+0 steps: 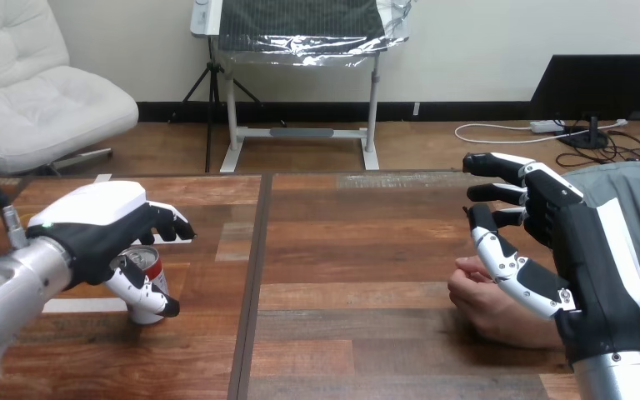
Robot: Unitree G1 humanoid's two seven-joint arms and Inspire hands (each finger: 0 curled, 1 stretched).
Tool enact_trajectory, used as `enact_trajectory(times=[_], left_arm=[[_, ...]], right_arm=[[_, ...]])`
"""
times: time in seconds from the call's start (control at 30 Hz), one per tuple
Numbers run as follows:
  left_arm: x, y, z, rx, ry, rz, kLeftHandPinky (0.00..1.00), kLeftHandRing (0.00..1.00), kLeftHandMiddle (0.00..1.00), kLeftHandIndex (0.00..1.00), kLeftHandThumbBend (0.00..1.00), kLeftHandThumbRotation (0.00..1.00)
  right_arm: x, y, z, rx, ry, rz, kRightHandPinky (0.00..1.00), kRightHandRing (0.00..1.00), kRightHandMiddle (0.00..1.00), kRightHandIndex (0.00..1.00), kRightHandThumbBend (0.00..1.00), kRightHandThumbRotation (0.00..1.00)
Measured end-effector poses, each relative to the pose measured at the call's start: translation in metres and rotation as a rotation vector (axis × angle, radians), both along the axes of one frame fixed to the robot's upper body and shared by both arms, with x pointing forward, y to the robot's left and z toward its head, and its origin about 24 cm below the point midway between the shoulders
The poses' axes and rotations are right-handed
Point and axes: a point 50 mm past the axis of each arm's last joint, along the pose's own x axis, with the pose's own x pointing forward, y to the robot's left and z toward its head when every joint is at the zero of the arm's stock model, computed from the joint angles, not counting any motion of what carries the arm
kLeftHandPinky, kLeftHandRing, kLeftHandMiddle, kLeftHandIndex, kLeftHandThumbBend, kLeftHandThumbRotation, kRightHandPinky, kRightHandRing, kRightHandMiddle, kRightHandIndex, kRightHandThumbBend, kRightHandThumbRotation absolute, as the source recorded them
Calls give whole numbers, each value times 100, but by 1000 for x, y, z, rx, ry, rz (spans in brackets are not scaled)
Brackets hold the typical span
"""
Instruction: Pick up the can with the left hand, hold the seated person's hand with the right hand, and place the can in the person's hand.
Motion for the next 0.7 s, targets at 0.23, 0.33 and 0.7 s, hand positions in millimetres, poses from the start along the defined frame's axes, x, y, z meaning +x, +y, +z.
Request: enact_trajectory(times=[0.23,0.33,0.7], left_arm=[[4,-1,-1,36,6,16,69,76,79,75,78,15],[5,0,-1,46,8,21,68,76,79,75,78,15],[9,-1,-2,103,-13,19,67,76,78,75,77,17]], right_arm=[[0,0,0,-1,3,0,57,71,78,71,28,0],[0,0,0,-1,4,1,57,71,78,71,28,0],[1,0,0,-2,4,1,57,71,78,71,27,0]])
